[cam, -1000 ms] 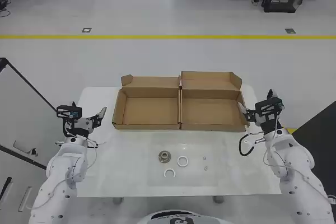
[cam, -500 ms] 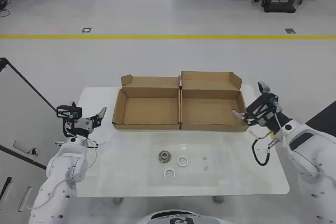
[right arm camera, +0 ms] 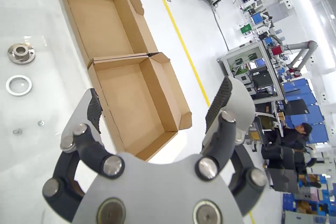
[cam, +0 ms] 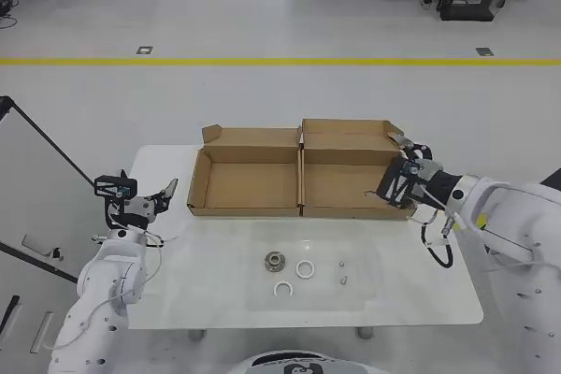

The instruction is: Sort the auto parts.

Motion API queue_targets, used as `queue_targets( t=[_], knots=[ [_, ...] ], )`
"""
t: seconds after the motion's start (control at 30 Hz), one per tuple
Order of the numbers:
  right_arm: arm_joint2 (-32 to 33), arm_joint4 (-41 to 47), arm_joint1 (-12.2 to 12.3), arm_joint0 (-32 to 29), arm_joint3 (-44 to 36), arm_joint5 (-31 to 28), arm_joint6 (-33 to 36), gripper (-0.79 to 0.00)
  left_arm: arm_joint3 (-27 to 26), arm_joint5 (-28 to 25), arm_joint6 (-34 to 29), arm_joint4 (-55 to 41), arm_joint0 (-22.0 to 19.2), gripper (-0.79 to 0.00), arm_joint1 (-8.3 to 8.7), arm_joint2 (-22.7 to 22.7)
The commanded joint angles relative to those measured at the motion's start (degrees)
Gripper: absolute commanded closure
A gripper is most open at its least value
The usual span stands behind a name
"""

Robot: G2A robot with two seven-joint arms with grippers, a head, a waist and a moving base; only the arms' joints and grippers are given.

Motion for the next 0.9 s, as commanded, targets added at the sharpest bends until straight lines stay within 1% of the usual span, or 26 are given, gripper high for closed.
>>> queue_targets(
  t=[0.0, 0.07, 0.1, 0.27, 0.37, 0.47, 0.6, 0.77, 0.87],
  knots=[
    [-2.0, 1.9, 0.2, 1.7, 0.4, -1.5, 3.8, -0.785, 0.0, 0.0, 0.0, 0.0, 0.0, -0.785, 0.00, 0.0],
    [-3.8, 4.3, 0.5, 3.2, 0.6, -2.8, 7.2, -0.785, 0.0, 0.0, 0.0, 0.0, 0.0, -0.785, 0.00, 0.0],
    [-4.8, 4.9, 0.7, 3.8, 0.6, -2.6, 7.6, -0.785, 0.0, 0.0, 0.0, 0.0, 0.0, -0.785, 0.00, 0.0],
    [-9.5, 4.3, 2.9, 6.8, 1.5, -3.3, 7.0, -0.785, 0.0, 0.0, 0.0, 0.0, 0.0, -0.785, 0.00, 0.0],
    [-12.5, 4.5, 4.6, 8.8, 2.5, -3.9, 6.3, -0.785, 0.0, 0.0, 0.0, 0.0, 0.0, -0.785, 0.00, 0.0],
    [-16.3, 4.2, 6.8, 11.0, 2.9, -4.2, 6.0, -0.785, 0.0, 0.0, 0.0, 0.0, 0.0, -0.785, 0.00, 0.0],
    [-21.9, 6.3, 10.1, 14.9, 3.4, -4.2, 6.0, -0.785, 0.0, 0.0, 0.0, 0.0, 0.0, -0.785, 0.00, 0.0],
    [-29.2, 10.0, 14.6, 21.6, 5.0, -4.2, 6.0, -0.785, 0.0, 0.0, 0.0, 0.0, 0.0, -0.785, 0.00, 0.0],
    [-34.1, 14.1, 17.3, 26.4, 6.6, -4.2, 6.0, -0.785, 0.0, 0.0, 0.0, 0.0, 0.0, -0.785, 0.00, 0.0]
  ],
)
